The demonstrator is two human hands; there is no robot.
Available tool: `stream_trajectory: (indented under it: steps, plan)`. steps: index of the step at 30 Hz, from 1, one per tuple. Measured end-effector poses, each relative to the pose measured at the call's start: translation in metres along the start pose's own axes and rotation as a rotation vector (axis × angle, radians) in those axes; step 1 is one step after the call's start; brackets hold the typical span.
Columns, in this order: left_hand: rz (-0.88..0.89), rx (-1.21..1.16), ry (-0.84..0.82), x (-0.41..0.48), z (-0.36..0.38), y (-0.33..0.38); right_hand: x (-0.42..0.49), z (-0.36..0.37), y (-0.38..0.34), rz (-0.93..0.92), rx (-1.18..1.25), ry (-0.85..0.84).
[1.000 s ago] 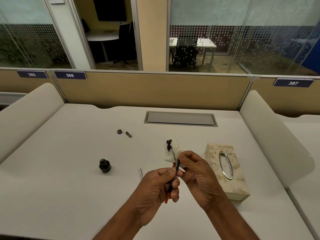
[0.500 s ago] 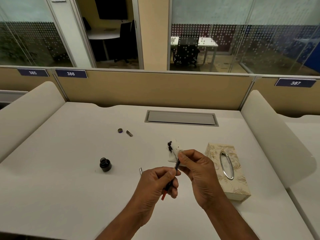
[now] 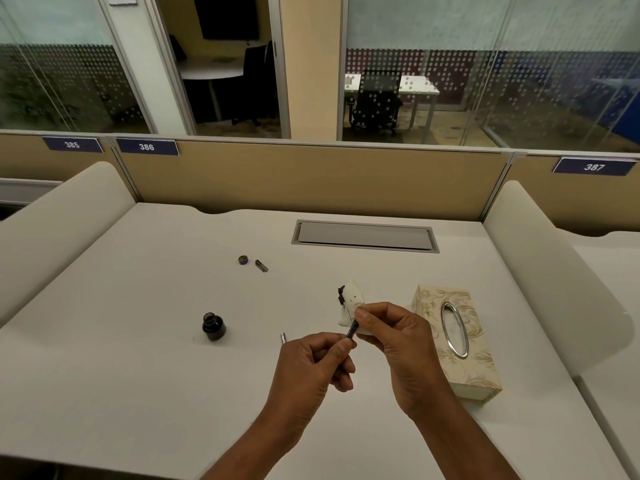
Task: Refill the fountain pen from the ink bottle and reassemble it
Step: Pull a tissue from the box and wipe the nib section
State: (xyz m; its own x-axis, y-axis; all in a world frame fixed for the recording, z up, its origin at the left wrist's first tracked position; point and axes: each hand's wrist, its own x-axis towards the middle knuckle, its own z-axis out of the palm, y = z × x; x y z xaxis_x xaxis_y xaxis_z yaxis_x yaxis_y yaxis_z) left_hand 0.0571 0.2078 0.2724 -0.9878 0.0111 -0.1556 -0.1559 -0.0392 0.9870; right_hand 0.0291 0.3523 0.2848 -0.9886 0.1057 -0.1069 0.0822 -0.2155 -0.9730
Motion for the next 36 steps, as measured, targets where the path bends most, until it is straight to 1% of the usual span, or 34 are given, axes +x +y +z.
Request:
stream_trajectory:
  steps: [9, 12, 14, 16, 19, 22, 26, 30, 33, 36]
  plan:
    - [-0.017, 0.014, 0.016, -0.009, 0.001, -0.005, -0.006, -0.001, 0.005, 0.032, 0.046, 0.042]
    - [-0.04, -0.042, 0.046, -0.013, 0.0, -0.005, -0.006, -0.003, 0.005, 0.032, 0.065, 0.043]
    - [-0.075, -0.138, 0.088, -0.015, -0.004, -0.004, -0.008, -0.004, 0.007, 0.008, 0.053, 0.034]
    - [-0.122, -0.277, 0.139, -0.015, -0.007, -0.002, -0.011, -0.005, 0.009, -0.043, -0.014, 0.025]
    - [-0.163, -0.456, 0.219, -0.014, -0.013, 0.001, -0.018, -0.006, 0.014, -0.181, -0.236, 0.002]
    - [-0.15, -0.526, 0.295, -0.013, -0.019, 0.002, -0.029, -0.004, 0.016, -0.332, -0.398, -0.047]
    - [-0.107, -0.608, 0.343, -0.016, -0.024, 0.004, -0.034, -0.002, 0.022, -0.489, -0.595, -0.045]
    - [-0.039, -0.585, 0.363, -0.022, -0.025, 0.007, -0.038, 0.008, 0.028, -0.529, -0.703, -0.049]
    - [-0.004, -0.533, 0.347, -0.025, -0.028, 0.009, -0.045, 0.023, 0.032, -0.525, -0.724, -0.053]
    - [0.013, -0.54, 0.337, -0.02, -0.043, 0.009, -0.053, 0.048, 0.038, -0.494, -0.724, -0.069]
